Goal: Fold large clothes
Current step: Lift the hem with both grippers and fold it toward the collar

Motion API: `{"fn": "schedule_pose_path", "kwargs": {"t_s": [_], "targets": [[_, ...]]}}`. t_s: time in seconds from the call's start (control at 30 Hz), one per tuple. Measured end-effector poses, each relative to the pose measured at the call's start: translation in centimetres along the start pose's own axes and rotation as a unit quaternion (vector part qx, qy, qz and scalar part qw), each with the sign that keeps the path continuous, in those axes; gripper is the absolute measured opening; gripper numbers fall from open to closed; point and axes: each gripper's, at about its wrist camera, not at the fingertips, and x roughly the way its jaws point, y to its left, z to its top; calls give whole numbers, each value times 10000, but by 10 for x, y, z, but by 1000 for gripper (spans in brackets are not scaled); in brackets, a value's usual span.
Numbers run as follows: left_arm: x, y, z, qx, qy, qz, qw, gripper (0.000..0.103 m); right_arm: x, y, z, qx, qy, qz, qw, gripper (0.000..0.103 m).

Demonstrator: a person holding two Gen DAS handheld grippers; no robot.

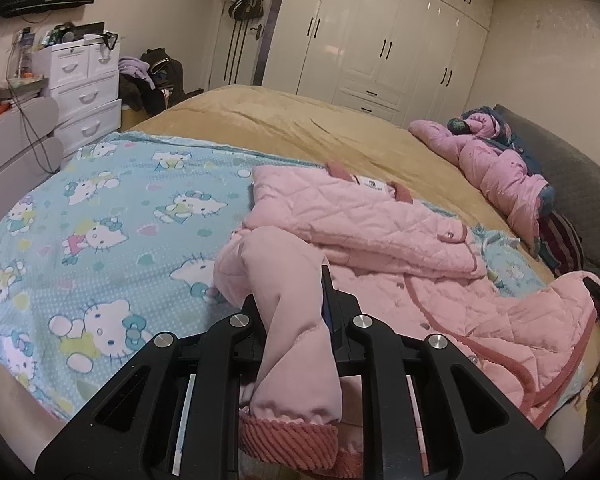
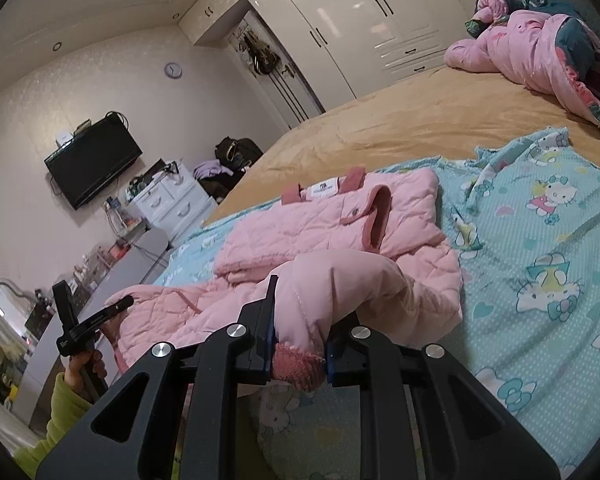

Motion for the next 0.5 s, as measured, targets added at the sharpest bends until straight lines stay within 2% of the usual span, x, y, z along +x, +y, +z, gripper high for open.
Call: {"fn": "schedule_pose_path", "kwargs": {"t_s": [0.5], "targets": [[32, -5, 46, 26, -191, 4, 9998, 10, 34, -20, 40, 258, -382, -203, 9987, 16]]}}
